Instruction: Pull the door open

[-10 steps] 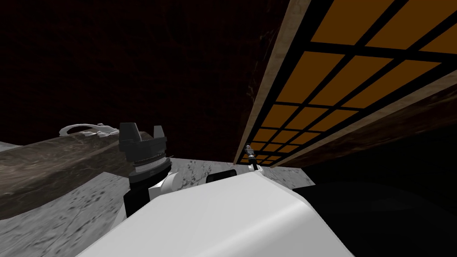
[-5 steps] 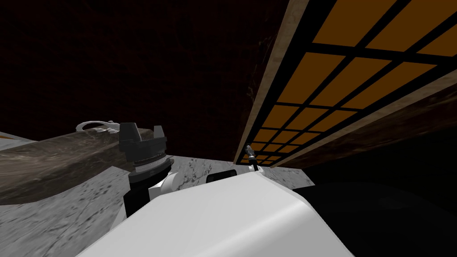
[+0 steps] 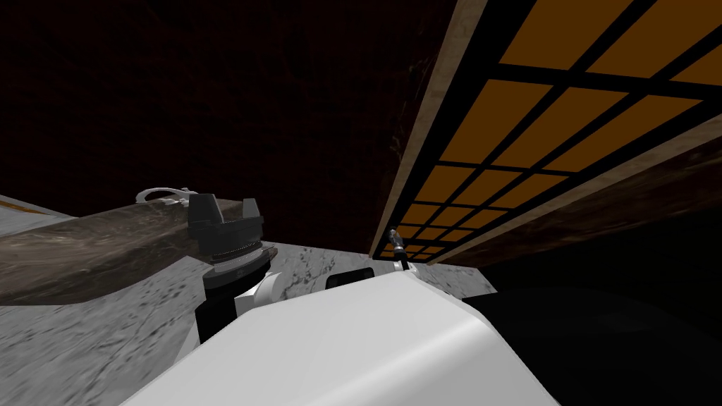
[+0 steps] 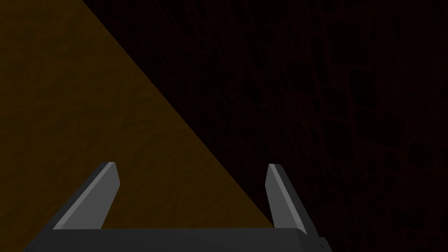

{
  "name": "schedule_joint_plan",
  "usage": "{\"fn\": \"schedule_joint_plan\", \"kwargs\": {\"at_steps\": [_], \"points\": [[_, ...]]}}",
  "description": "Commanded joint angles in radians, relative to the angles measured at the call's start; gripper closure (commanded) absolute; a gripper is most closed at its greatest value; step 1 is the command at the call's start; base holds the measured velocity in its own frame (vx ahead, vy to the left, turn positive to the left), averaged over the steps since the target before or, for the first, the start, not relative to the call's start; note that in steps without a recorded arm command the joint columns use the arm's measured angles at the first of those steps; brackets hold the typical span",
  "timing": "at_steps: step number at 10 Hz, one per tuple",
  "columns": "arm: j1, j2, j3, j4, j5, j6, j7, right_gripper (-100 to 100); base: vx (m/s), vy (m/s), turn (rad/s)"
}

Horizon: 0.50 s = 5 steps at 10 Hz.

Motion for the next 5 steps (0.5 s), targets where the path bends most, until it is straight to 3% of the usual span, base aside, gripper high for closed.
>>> {"fn": "schedule_joint_plan", "kwargs": {"at_steps": [1,5], "points": [[0.016,-0.012,-0.008,-0.017,-0.014,0.011,-0.049,100,-0.021,0.004,0.024],[0.019,-0.017,-0.005,-0.015,-0.03,0.011,-0.116,100,-0.025,-0.001,0.023]]}}
